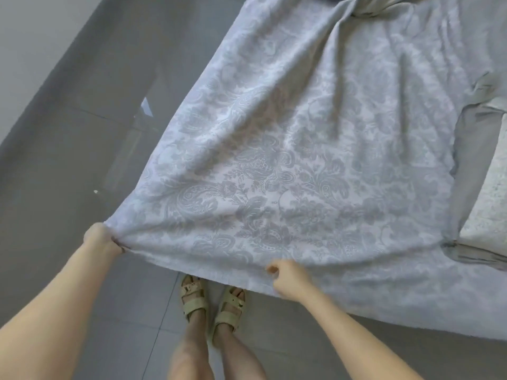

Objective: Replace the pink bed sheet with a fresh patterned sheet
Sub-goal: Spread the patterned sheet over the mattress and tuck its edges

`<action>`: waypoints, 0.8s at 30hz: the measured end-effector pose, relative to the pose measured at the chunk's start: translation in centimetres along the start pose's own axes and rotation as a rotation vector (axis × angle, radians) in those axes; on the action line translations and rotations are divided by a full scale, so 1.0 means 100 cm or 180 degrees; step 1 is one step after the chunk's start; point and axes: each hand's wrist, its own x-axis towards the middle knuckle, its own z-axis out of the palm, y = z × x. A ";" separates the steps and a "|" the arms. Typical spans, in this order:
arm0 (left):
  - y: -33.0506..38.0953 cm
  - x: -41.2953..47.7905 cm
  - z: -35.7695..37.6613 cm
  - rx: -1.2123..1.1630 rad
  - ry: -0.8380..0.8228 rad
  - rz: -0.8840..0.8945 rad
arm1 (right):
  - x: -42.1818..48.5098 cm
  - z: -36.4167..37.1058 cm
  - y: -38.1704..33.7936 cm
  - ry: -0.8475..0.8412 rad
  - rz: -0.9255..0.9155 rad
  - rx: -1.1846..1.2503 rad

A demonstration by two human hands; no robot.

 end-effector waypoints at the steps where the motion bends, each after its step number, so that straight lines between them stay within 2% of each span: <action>1: 0.003 -0.009 -0.001 -0.0027 -0.0143 -0.0016 | 0.004 -0.008 -0.011 0.0188 -0.0006 0.0328; 3: 0.008 -0.026 0.006 0.0324 -0.0595 -0.0095 | 0.010 -0.031 -0.044 0.0656 -0.0156 0.0749; 5: 0.006 0.008 0.002 0.0645 -0.0697 0.0105 | 0.020 -0.052 -0.080 0.0859 -0.0295 0.1093; 7: 0.019 -0.023 0.014 0.0984 -0.0735 0.0113 | 0.036 -0.062 -0.116 0.0856 -0.0230 0.1511; 10: 0.035 -0.047 0.029 0.1212 -0.0493 0.0794 | 0.056 -0.062 -0.173 0.0819 -0.0061 0.1867; 12: 0.043 -0.046 0.032 0.0974 -0.0776 0.0773 | 0.063 -0.058 -0.213 0.0737 0.0083 0.2103; 14: 0.061 -0.047 0.031 0.1069 -0.1210 0.0596 | 0.071 -0.053 -0.251 0.0649 0.0225 0.2250; 18: 0.112 -0.039 0.021 0.2292 -0.1877 0.0687 | 0.090 -0.045 -0.300 0.0548 0.0472 0.1574; 22: 0.163 -0.004 0.014 0.2653 -0.1709 0.1074 | 0.097 -0.037 -0.327 0.0672 0.0806 0.1055; 24: 0.186 0.018 0.023 0.2775 -0.1649 0.1243 | 0.096 -0.033 -0.334 0.0935 0.0942 0.0912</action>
